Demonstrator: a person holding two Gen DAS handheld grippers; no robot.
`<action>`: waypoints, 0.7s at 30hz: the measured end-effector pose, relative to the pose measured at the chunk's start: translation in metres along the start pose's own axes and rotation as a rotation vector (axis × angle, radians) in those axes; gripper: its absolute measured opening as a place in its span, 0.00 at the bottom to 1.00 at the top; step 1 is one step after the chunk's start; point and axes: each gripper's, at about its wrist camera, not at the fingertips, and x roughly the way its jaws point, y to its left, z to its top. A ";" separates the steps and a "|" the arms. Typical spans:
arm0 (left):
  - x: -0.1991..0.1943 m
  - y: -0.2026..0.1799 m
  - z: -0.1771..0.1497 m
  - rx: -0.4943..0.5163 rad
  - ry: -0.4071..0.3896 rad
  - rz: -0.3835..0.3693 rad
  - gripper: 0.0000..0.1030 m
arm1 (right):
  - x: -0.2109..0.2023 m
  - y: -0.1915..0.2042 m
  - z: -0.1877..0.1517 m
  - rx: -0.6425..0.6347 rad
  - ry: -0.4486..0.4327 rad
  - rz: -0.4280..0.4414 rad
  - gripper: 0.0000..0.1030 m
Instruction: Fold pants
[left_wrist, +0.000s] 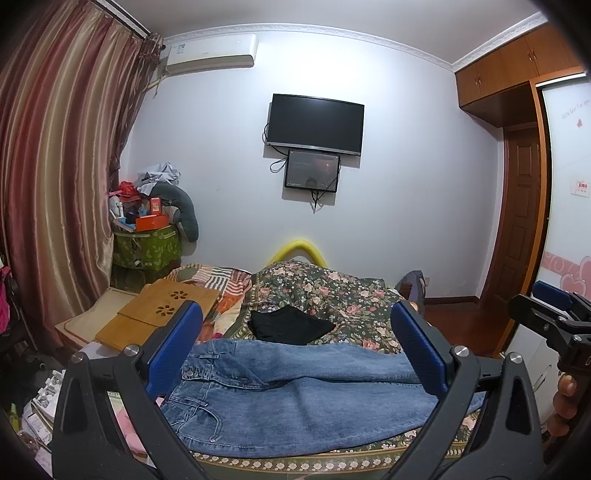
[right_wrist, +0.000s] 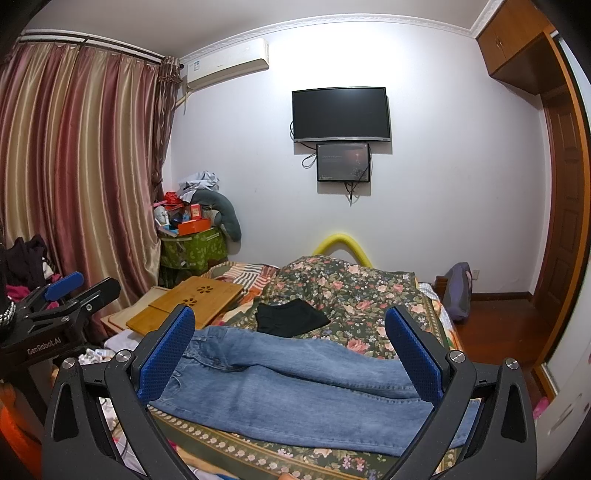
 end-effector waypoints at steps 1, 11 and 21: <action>0.000 0.000 0.000 -0.001 0.001 -0.001 1.00 | 0.000 0.000 0.000 0.000 0.000 0.000 0.99; 0.000 0.002 -0.001 0.006 0.001 -0.002 1.00 | 0.000 0.001 0.000 0.000 0.002 0.001 0.99; 0.001 0.003 -0.003 0.009 0.006 -0.001 1.00 | 0.006 0.003 -0.007 0.004 0.016 0.000 0.99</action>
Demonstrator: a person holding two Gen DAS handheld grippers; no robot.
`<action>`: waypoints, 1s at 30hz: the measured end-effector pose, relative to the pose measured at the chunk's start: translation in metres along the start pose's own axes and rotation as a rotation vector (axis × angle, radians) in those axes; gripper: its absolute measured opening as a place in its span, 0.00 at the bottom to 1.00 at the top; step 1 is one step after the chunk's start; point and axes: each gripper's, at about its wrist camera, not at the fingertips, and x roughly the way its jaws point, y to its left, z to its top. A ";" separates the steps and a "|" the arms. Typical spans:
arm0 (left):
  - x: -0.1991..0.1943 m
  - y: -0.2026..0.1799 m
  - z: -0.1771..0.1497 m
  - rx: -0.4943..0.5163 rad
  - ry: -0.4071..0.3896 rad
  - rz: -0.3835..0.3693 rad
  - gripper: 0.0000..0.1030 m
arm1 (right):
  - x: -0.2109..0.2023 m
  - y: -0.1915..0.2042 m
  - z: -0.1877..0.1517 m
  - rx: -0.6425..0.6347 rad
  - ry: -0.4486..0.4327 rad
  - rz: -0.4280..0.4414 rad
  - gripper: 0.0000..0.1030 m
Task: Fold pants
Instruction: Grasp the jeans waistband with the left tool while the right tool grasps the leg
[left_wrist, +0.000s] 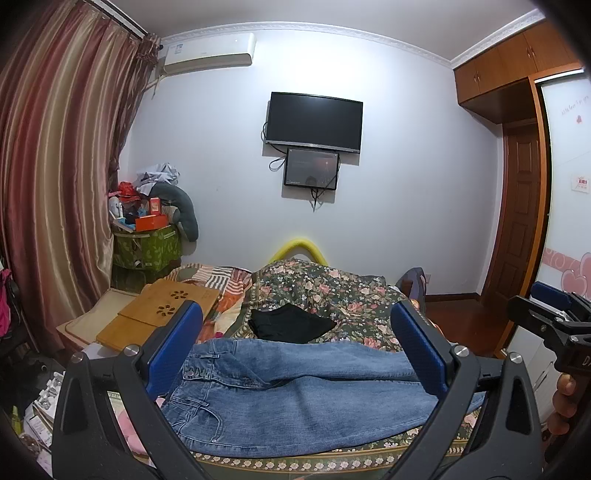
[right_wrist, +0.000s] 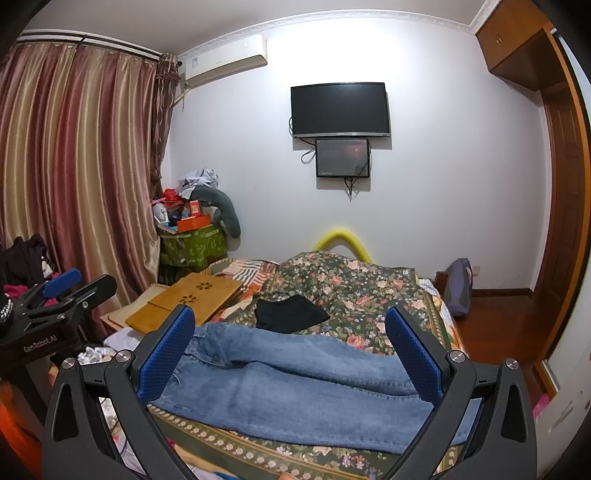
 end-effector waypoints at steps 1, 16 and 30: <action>0.001 0.000 0.000 0.000 0.002 0.000 1.00 | 0.001 0.000 0.000 0.001 0.002 0.000 0.99; 0.065 0.017 0.000 0.009 0.085 0.028 1.00 | 0.054 -0.030 -0.012 0.032 0.096 -0.042 0.99; 0.248 0.120 -0.025 -0.015 0.330 0.217 1.00 | 0.175 -0.104 -0.036 0.043 0.286 -0.131 0.99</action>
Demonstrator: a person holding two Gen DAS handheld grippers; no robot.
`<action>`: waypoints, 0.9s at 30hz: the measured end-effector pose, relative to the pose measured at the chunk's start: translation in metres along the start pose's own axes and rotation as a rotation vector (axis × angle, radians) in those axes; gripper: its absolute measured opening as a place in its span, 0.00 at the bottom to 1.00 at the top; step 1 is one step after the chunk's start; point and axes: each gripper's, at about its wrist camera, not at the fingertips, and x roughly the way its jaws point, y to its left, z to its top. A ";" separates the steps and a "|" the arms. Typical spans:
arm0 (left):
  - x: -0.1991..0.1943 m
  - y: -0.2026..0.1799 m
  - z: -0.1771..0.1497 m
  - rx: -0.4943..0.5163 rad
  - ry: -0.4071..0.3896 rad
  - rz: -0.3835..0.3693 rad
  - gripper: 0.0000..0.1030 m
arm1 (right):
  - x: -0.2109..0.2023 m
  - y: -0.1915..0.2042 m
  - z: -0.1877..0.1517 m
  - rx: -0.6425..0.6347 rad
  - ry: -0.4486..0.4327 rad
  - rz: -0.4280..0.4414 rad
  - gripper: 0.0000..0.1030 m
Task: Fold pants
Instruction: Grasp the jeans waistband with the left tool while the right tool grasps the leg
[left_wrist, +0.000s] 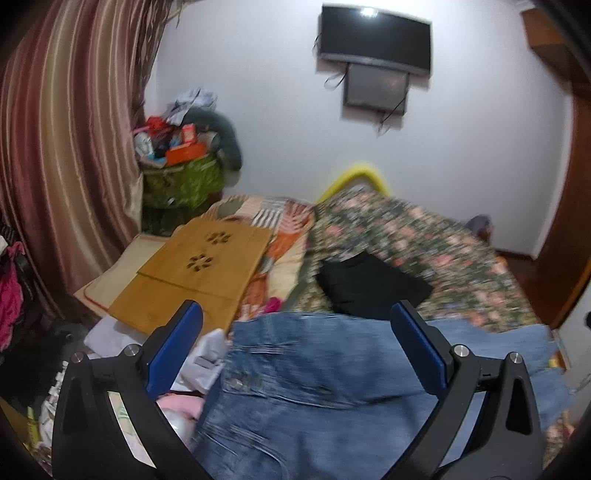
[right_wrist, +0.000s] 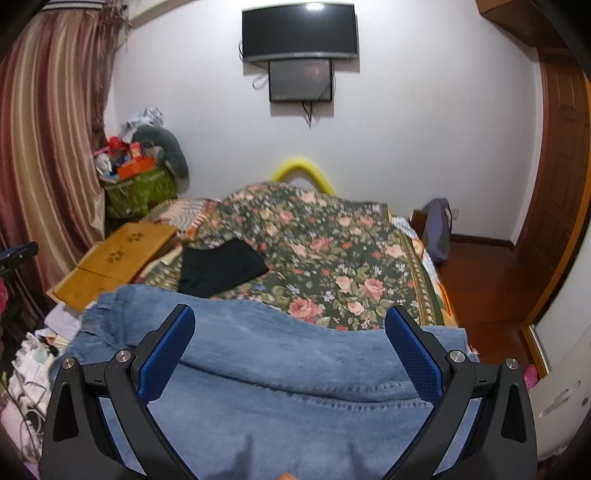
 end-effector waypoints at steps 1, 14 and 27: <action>0.011 0.004 0.002 -0.001 0.015 0.009 0.99 | 0.009 -0.002 0.000 -0.001 0.017 -0.001 0.99; 0.188 0.061 -0.009 -0.038 0.303 0.067 0.77 | 0.133 -0.017 -0.009 -0.025 0.230 0.112 0.98; 0.297 0.084 -0.050 -0.098 0.587 -0.020 0.75 | 0.229 -0.002 -0.020 -0.105 0.422 0.230 0.85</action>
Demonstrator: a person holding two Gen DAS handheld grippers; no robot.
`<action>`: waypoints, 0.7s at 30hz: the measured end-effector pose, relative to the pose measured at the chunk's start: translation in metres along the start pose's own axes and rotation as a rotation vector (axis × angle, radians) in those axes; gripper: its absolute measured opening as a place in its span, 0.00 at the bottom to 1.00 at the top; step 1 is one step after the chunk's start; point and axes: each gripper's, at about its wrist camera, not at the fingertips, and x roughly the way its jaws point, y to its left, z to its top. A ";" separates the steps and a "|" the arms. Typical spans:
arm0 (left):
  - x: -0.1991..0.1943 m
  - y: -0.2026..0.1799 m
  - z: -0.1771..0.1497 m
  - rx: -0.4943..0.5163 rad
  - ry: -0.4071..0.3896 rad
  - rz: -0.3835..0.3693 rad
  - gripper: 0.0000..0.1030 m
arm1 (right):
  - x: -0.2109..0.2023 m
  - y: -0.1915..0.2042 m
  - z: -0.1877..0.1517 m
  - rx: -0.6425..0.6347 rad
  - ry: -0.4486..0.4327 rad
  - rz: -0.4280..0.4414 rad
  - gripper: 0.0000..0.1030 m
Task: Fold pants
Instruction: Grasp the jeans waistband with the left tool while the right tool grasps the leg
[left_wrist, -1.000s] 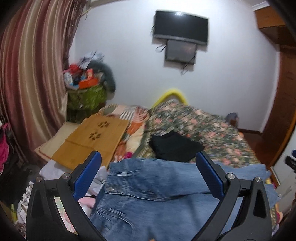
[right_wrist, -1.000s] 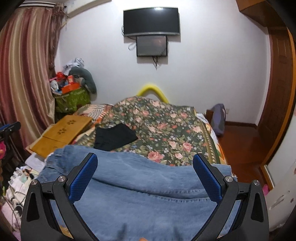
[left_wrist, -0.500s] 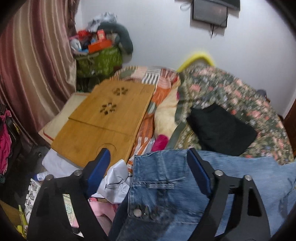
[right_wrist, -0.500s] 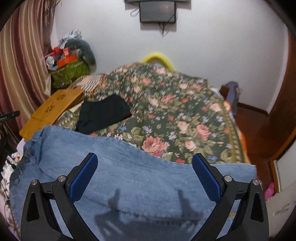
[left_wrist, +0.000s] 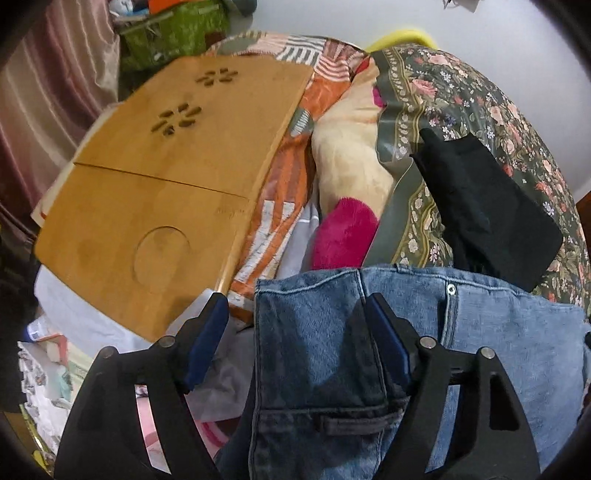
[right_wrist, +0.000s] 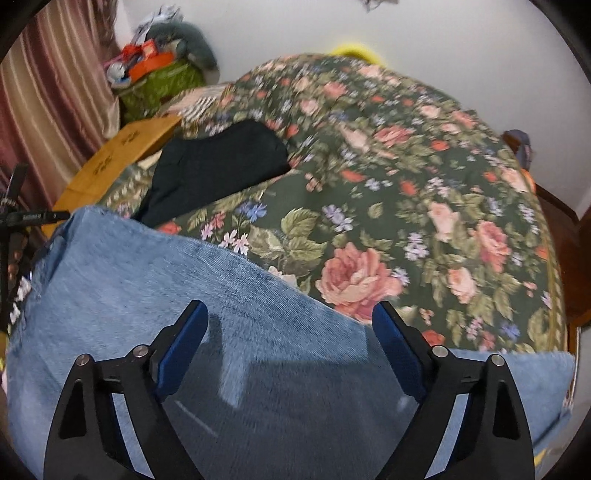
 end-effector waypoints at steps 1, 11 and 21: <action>0.002 0.001 0.001 -0.009 0.006 -0.011 0.75 | 0.005 0.000 0.001 -0.013 0.016 0.006 0.82; 0.025 0.008 0.009 -0.094 0.097 -0.121 0.64 | 0.019 -0.003 0.005 -0.037 0.067 0.096 0.57; 0.003 0.015 0.007 -0.091 0.091 -0.143 0.57 | 0.014 0.005 0.001 -0.087 0.054 0.073 0.33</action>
